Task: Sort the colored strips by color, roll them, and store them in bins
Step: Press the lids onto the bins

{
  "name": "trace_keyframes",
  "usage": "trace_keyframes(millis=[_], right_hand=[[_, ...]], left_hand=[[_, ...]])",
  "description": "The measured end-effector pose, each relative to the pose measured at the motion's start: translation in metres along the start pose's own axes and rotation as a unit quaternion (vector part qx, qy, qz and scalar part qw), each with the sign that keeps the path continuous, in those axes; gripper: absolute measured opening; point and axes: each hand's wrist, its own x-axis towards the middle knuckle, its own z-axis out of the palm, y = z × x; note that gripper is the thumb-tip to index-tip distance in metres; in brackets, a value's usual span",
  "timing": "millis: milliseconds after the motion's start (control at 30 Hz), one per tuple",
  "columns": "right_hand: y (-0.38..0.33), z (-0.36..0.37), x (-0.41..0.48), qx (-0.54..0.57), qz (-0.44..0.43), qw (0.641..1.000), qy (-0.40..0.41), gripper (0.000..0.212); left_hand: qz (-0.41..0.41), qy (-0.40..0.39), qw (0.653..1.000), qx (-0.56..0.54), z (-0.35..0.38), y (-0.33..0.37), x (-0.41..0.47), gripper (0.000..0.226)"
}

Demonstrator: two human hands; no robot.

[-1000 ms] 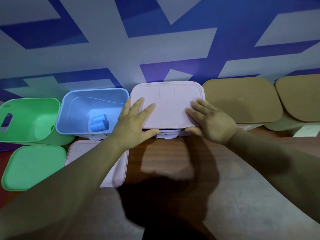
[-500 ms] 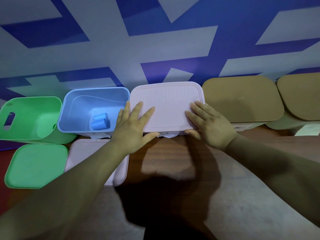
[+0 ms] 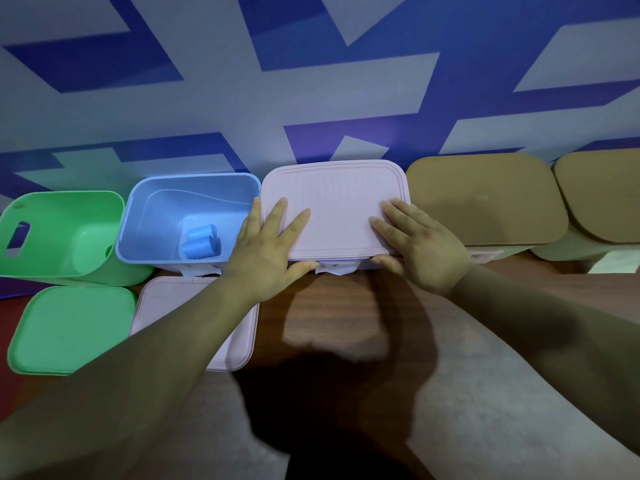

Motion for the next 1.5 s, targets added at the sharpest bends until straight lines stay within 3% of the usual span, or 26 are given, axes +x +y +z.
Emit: trace_keyframes(millis=[367,567,800,933,1000,1133,1300,1500], right_hand=[[-0.004,-0.008,-0.003,0.008,-0.001,1.000,-0.003,0.062],[-0.010,-0.011,-0.003,0.005,0.049,0.998,-0.040,0.063],[-0.018,-0.009,-0.010,0.111,0.114,0.987,0.002,0.059],[-0.016,-0.006,-0.015,0.090,0.082,0.993,0.008,0.057],[-0.015,-0.006,-0.015,0.076,0.089,0.993,0.005,0.063],[-0.014,-0.011,-0.021,0.060,0.188,0.980,-0.032,0.088],[-0.009,-0.015,-0.021,0.045,0.211,0.974,-0.068,0.086],[-0.004,-0.017,-0.025,0.055,0.210,0.975,-0.056,0.086]], left_hand=[[0.003,0.002,1.000,0.011,0.002,-0.002,0.000,0.090],[0.000,-0.016,1.000,-0.010,-0.005,-0.004,0.005,0.089],[-0.012,-0.010,1.000,0.003,-0.003,0.001,-0.002,0.088],[0.002,0.007,1.000,0.015,0.001,-0.002,-0.005,0.087],[0.006,0.015,1.000,0.015,0.002,-0.002,-0.006,0.086],[0.009,0.026,1.000,0.015,0.003,0.000,-0.005,0.087],[0.022,0.021,0.999,0.009,0.003,0.000,-0.003,0.085],[0.013,0.005,1.000,-0.014,-0.003,0.005,-0.003,0.076]])
